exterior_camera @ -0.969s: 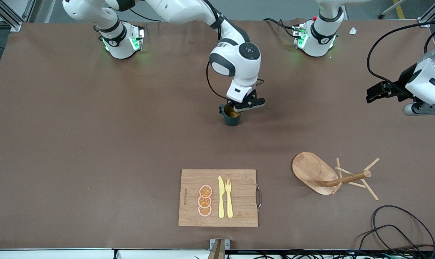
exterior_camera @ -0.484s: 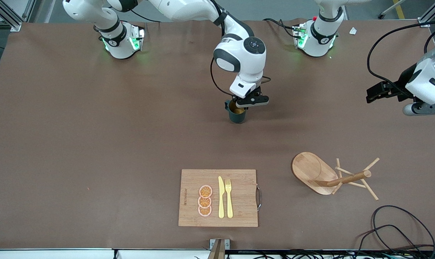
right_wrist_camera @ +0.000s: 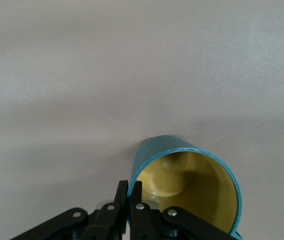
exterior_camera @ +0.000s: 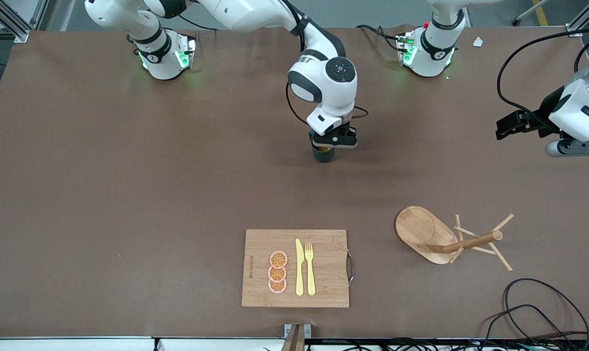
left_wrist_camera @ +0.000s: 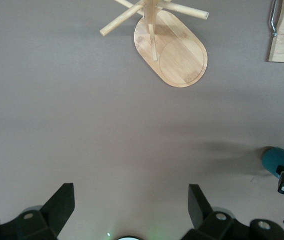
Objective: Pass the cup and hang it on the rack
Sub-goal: 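Set down the mug, open the right gripper while the left gripper approaches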
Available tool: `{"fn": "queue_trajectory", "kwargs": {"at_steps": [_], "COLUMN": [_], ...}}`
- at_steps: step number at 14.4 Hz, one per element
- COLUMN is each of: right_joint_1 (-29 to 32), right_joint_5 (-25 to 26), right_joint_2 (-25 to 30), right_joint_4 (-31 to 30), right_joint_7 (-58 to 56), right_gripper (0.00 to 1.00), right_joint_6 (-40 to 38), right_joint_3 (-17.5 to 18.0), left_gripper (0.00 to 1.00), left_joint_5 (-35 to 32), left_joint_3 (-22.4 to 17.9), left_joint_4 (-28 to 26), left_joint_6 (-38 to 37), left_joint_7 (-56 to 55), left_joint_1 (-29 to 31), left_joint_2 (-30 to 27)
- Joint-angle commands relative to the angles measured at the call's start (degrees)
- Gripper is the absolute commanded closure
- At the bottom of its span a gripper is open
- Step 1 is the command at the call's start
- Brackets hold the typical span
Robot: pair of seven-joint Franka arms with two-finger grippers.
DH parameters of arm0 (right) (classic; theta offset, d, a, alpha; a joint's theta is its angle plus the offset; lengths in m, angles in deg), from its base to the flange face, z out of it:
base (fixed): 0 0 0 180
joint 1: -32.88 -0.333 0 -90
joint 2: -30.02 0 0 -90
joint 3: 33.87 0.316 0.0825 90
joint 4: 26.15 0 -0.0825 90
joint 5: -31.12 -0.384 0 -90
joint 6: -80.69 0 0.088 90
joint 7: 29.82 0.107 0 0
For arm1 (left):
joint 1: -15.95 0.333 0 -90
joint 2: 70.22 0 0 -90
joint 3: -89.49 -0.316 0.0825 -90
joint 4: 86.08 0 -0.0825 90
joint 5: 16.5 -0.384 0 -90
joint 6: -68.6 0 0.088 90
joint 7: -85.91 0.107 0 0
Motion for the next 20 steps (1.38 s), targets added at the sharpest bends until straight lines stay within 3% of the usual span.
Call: {"fn": "queue_trajectory", "kwargs": {"at_steps": [1,2,8,14,16,18,20], "right_joint_1": [-0.2,-0.6,-0.5,2.6,3.6,4.1,8.6], "right_joint_5": [-0.1,0.2,-0.3,0.2,4.0,11.9,12.9], "right_joint_2": [-0.9,-1.1,1.2,10.9,14.3,17.1,20.0], "right_joint_4": [1.3,1.4,1.6,3.9,3.0,3.0,2.7], "right_joint_7": [0.6,0.4,0.7,0.4,0.5,-0.1,-9.3], "right_gripper": [0.08,0.0,0.0,0.0,0.0,0.0,0.0], "right_joint_6": [-0.3,-0.3,-4.6,-10.1,-15.2,-19.4,-20.3], "right_joint_3": [0.1,0.1,0.2,-0.6,-4.1,-6.9,-8.7], "left_gripper": [0.0,0.0,0.0,0.0,0.0,0.0,0.0], "left_joint_5": [-0.3,-0.2,-0.8,-1.4,-1.2,-0.2,-0.2], "left_joint_3": [0.0,0.0,-0.2,0.3,0.4,2.2,5.1], "left_joint_4": [0.2,0.2,0.5,0.9,1.4,1.4,1.2], "left_joint_6": [0.0,0.0,-0.1,-0.3,-0.1,0.8,1.6], "left_joint_7": [0.7,0.7,0.4,-0.8,-1.4,-6.5,-11.1], "left_joint_1": [0.1,0.1,0.0,-0.7,-0.9,-0.9,-0.7], "left_joint_2": [-0.1,-0.2,-0.2,-0.2,-0.1,-0.1,-0.2]}}
